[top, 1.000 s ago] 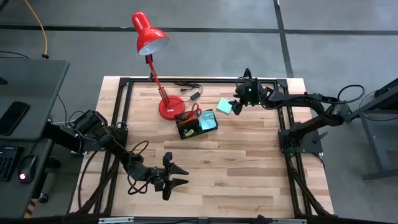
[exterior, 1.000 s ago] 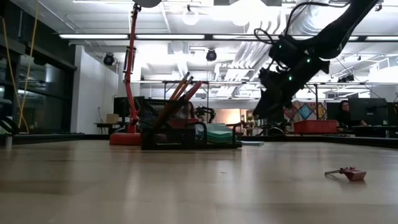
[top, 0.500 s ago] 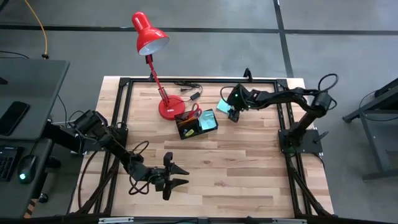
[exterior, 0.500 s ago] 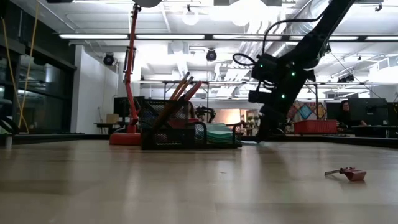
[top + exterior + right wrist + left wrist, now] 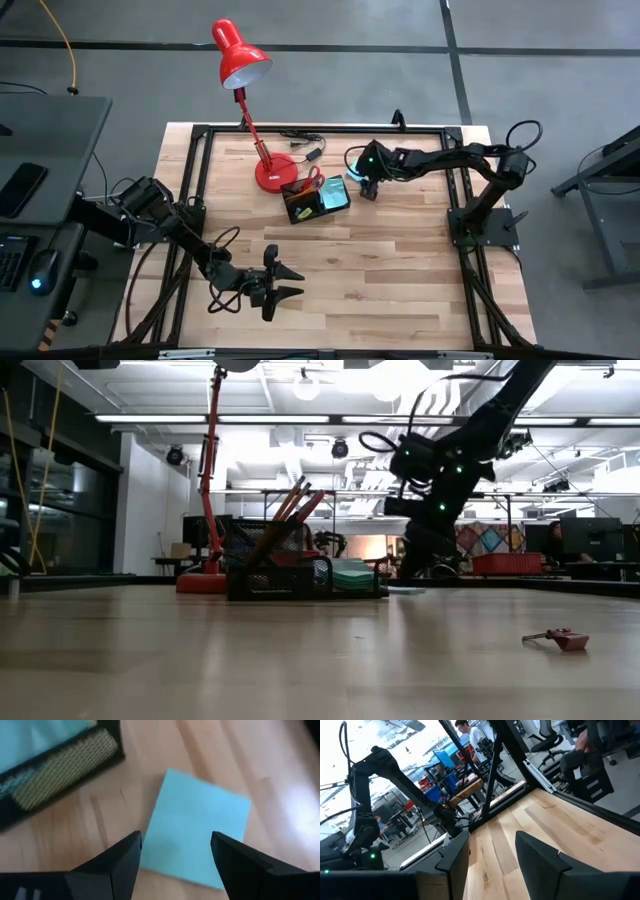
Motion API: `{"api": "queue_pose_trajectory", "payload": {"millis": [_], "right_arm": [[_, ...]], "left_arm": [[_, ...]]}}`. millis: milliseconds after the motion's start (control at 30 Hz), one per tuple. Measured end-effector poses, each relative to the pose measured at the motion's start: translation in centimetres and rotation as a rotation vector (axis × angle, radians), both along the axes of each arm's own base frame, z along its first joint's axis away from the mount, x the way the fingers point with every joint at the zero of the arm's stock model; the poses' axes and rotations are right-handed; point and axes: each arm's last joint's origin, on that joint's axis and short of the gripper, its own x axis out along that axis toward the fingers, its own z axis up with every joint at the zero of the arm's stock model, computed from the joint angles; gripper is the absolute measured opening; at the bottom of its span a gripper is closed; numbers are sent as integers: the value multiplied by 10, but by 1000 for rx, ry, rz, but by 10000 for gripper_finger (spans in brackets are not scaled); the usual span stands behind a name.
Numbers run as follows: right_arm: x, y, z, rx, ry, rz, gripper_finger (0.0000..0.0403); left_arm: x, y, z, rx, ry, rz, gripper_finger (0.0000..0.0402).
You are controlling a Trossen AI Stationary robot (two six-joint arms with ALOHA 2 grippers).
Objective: Pick and place office supplies into organizer
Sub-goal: Put the blue sticky notes into the desk organizer
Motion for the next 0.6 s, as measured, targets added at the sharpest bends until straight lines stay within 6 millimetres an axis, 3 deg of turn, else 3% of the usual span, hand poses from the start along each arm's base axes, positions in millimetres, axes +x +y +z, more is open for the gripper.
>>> {"api": "queue_pose_trajectory", "payload": {"millis": [267,467,600], "right_arm": [[0,-9,4,-124,29,-87,220],[-6,-22,-14,27,27,-107,216],[-7,-19,-28,125,80,-131,214]], "left_arm": [[0,0,0,-3,2,-1,152],[0,0,0,-11,-1,0,152],[0,-1,1,-14,-6,-1,152]]}}
